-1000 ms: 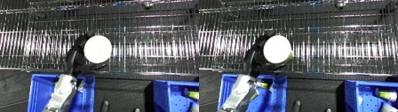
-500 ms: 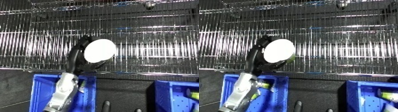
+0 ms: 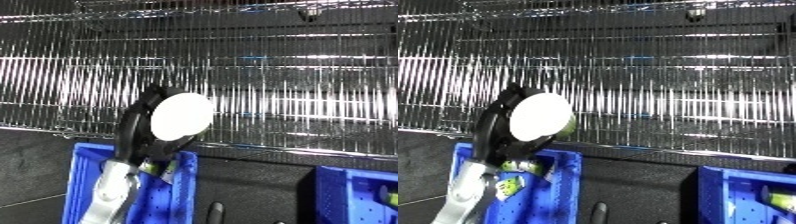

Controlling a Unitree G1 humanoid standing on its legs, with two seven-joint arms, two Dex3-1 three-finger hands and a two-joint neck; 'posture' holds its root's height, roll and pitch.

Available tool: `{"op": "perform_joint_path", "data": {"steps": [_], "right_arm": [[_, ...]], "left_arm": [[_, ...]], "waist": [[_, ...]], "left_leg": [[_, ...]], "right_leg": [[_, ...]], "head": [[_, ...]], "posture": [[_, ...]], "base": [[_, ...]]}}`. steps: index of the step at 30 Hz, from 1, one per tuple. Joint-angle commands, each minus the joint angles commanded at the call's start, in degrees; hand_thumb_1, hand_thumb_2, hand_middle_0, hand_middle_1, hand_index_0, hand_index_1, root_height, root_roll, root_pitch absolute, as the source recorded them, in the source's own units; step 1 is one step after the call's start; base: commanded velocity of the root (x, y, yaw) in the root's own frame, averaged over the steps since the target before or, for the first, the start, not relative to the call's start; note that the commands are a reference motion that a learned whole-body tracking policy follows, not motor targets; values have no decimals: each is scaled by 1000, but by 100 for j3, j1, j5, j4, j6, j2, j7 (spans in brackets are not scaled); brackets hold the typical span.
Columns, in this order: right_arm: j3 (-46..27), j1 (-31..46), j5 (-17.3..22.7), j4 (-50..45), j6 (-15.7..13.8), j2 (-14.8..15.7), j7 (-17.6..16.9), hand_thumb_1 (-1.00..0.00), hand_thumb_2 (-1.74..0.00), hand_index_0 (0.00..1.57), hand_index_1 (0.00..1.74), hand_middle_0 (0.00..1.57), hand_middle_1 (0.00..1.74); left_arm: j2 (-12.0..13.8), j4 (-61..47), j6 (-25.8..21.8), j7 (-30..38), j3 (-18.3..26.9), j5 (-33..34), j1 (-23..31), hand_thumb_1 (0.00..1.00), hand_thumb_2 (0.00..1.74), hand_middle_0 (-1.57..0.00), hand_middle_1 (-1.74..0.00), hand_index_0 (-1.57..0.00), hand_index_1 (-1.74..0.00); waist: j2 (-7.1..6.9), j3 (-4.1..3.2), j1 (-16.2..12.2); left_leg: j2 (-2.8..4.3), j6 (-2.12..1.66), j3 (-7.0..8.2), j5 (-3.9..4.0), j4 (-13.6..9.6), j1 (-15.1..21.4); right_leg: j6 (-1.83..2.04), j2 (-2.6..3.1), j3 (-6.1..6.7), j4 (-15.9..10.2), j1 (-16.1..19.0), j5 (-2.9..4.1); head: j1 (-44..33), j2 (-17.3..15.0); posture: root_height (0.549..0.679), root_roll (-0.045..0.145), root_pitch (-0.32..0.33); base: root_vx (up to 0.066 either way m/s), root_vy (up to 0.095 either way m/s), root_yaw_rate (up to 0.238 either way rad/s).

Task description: Pick up the object and place it into the box

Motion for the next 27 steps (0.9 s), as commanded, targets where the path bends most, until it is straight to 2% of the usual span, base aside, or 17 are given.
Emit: {"op": "perform_joint_path", "data": {"steps": [6,14,19,23,27], "right_arm": [[-245,240,136,79,-143,-109,83,0,0,0,0,0,0],[-513,403,306,265,-250,-140,221,0,0,0,0,0,0],[-605,423,366,373,-268,-133,268,0,0,0,0,0,0],[-623,401,344,431,-235,-121,262,0,0,0,0,0,0],[-544,364,327,503,-174,-112,264,0,0,0,0,0,0]], "left_arm": [[126,-660,-349,506,431,224,1033,1000,1740,-1570,-1740,-1570,-1740],[25,-711,-842,1309,1079,389,2123,1000,1740,-1570,-1740,-1570,-1740],[-162,-250,-950,1850,1410,322,2519,1000,1740,-1570,-1740,-1570,-1740],[-294,312,-785,1988,1527,271,2677,1000,1740,-1570,-1740,-1570,-1740],[-304,937,-384,1922,1568,170,2657,1000,1740,-1570,-1740,-1570,-1740]], "waist": [[244,0,230],[430,0,495],[456,0,596],[434,0,628],[352,0,611]], "left_leg": [[-140,13,-75,17,-17,-20],[-283,6,-197,66,-55,-30],[-316,-14,-237,119,-104,-1],[-305,-26,-246,171,-137,2],[-262,-34,-263,229,-173,-3]], "right_leg": [[-37,-75,-91,27,25,-56],[-105,-139,-237,102,79,-164],[-145,-166,-310,125,141,-236],[-171,-175,-353,132,172,-278],[-198,-143,-364,160,179,-331]], "head": [[289,-27],[267,-29],[-100,-54],[-556,-179],[-1191,-728]], "posture": [[644,33,109],[644,40,109],[644,44,106],[644,45,105],[643,43,106]], "base": [[-21,-9,160],[-10,-28,161],[-2,-24,101],[5,-17,58],[4,-10,23]]}}
